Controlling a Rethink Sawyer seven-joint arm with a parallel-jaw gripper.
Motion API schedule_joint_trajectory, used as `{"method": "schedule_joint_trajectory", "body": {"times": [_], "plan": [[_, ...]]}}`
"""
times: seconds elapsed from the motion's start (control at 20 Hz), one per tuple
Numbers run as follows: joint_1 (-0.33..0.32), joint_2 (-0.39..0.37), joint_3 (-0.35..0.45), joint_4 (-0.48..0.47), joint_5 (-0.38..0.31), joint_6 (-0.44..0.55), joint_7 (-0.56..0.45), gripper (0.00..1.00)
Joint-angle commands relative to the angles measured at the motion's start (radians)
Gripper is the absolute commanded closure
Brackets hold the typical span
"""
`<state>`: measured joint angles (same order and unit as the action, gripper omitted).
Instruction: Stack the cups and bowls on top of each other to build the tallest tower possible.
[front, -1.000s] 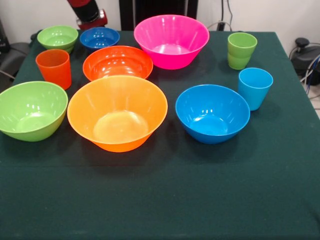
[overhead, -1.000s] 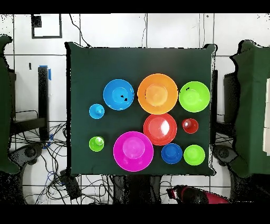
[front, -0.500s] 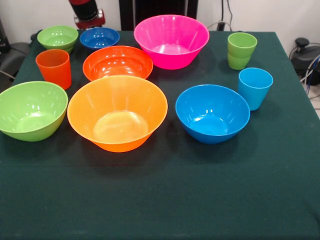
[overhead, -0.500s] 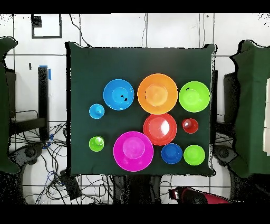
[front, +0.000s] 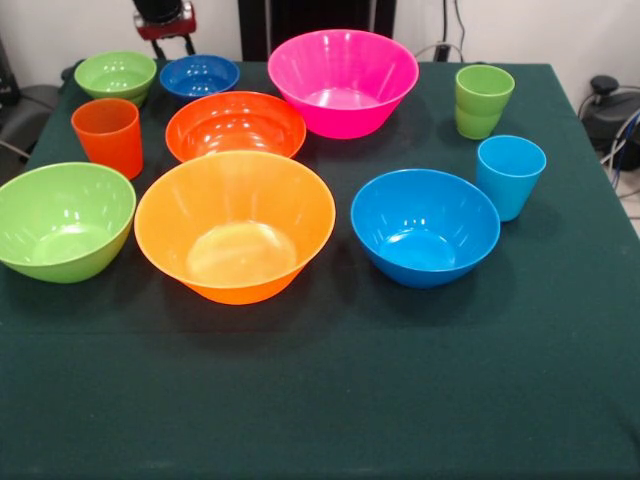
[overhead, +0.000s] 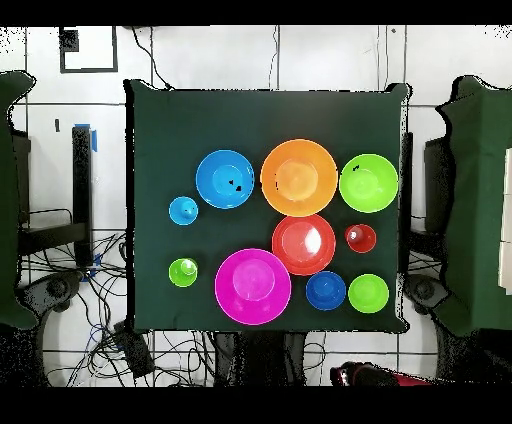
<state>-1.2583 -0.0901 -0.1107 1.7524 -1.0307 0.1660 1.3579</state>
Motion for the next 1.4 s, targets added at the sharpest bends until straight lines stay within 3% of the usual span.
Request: {"method": "schedule_joint_trajectory", "body": {"times": [0.05, 0.45, 0.95, 1.4], "plan": [[0.112, -0.052, 0.052, -0.004, 0.074, -0.016, 0.174, 0.00], [0.189, -0.137, 0.009, 0.086, 0.139, -0.006, 0.212, 0.00], [0.323, -0.153, -0.062, 0.130, 0.223, -0.076, 0.311, 0.00], [0.425, -0.108, -0.097, 0.119, 0.264, -0.152, 0.436, 0.00]]}}
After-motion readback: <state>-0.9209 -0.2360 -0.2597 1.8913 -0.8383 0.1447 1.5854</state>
